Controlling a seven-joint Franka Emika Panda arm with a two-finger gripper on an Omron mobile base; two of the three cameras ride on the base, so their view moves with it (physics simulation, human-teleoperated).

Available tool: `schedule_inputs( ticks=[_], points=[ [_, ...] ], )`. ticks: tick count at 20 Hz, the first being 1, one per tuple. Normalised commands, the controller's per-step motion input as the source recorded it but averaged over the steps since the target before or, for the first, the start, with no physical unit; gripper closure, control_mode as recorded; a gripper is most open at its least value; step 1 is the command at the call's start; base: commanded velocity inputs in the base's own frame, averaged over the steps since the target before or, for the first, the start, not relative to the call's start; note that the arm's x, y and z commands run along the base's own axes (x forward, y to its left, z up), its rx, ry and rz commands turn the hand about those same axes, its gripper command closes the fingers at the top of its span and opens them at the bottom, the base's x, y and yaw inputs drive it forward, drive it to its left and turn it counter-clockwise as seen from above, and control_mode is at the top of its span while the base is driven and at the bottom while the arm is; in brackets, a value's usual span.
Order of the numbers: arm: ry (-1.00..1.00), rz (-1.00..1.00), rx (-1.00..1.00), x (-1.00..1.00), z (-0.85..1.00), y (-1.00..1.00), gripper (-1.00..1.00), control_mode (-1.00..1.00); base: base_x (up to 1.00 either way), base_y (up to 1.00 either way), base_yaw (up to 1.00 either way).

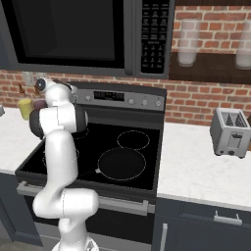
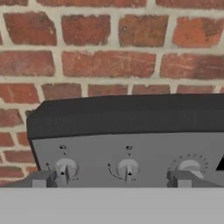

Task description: Pick the kettle from the counter and place it on a stove burner. Then turn the burner on.

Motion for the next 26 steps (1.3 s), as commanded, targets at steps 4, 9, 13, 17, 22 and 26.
schedule_inputs(
  ticks=[4,9,13,17,22,26],
  points=[
    [-0.07,-0.05,0.0,0.0,0.0,0.01,-1.0,-1.0,0.0,0.0,0.0],
    [-0.12,-0.02,0.0,0.0,-0.09,0.0,-1.0,-1.0,0.0,0.0,0.0],
    [-0.16,0.0,0.0,0.0,-0.12,0.01,-1.0,-1.0,0.0,0.0,0.0],
    [-0.1,0.0,0.0,0.0,-0.02,0.15,-1.0,-1.0,0.0,0.0,0.0],
    [-0.03,0.0,0.0,-0.01,-0.01,0.01,-1.0,-1.0,0.0,0.0,0.0],
    [0.0,0.0,0.0,-0.11,-0.05,0.0,-1.0,-1.0,0.0,0.0,0.0]
  ],
)
